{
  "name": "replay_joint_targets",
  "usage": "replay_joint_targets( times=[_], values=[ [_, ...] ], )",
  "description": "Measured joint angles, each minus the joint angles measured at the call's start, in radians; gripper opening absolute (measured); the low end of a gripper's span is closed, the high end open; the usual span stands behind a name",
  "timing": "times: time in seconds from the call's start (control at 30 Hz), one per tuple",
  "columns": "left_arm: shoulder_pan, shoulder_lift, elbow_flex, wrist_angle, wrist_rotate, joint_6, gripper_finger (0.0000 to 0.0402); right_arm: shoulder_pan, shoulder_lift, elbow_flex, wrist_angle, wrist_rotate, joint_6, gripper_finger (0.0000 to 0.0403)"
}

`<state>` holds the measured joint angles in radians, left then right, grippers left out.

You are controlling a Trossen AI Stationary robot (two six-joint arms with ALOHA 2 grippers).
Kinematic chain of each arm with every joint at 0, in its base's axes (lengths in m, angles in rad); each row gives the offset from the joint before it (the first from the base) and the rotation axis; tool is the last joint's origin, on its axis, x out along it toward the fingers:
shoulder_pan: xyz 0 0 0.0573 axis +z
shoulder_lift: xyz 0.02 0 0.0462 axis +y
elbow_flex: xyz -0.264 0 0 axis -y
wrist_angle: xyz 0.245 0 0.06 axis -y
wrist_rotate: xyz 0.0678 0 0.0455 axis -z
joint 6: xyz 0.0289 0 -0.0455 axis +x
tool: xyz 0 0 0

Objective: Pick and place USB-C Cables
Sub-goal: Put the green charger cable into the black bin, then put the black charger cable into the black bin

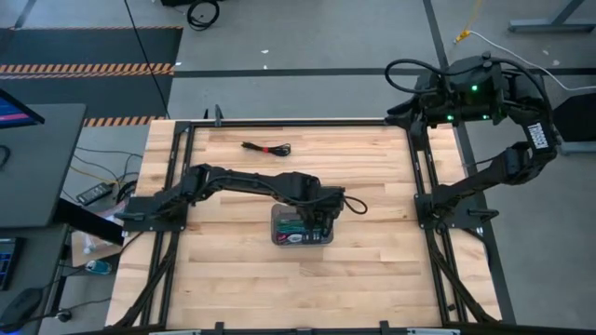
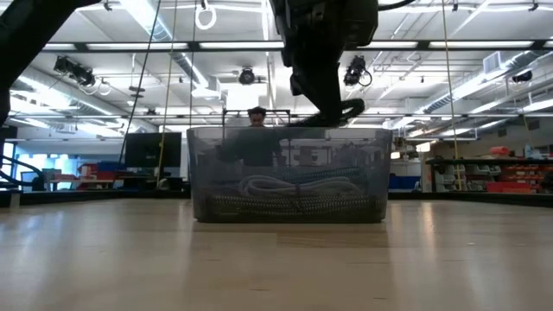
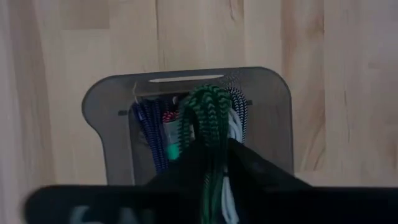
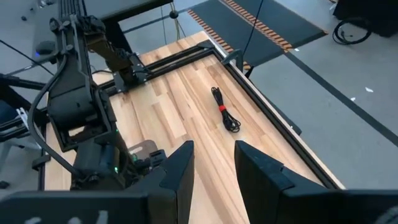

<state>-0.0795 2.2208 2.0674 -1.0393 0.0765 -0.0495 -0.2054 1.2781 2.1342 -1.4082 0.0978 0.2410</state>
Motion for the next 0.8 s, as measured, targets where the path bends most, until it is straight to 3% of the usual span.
replay_joint_targets(
  times=[0.17,0.33,0.5,0.8],
  values=[
    [-0.003,0.0,0.0,-0.001,0.0,0.062,0.0156,0.0,0.0,0.0,0.0,-0.012,0.029,0.0121],
    [0.02,-0.001,0.031,-0.039,-0.002,0.062,0.0207,0.0,0.0,0.0,0.0,-0.013,0.035,0.0121],
    [0.062,-0.002,0.1,-0.117,-0.056,0.063,0.0222,0.0,0.0,0.0,0.0,-0.013,0.02,0.0121],
    [0.169,-0.003,0.272,-0.282,-0.211,0.138,0.0213,-0.002,0.0,0.0,0.031,-0.012,0.0,0.0121]
  ],
)
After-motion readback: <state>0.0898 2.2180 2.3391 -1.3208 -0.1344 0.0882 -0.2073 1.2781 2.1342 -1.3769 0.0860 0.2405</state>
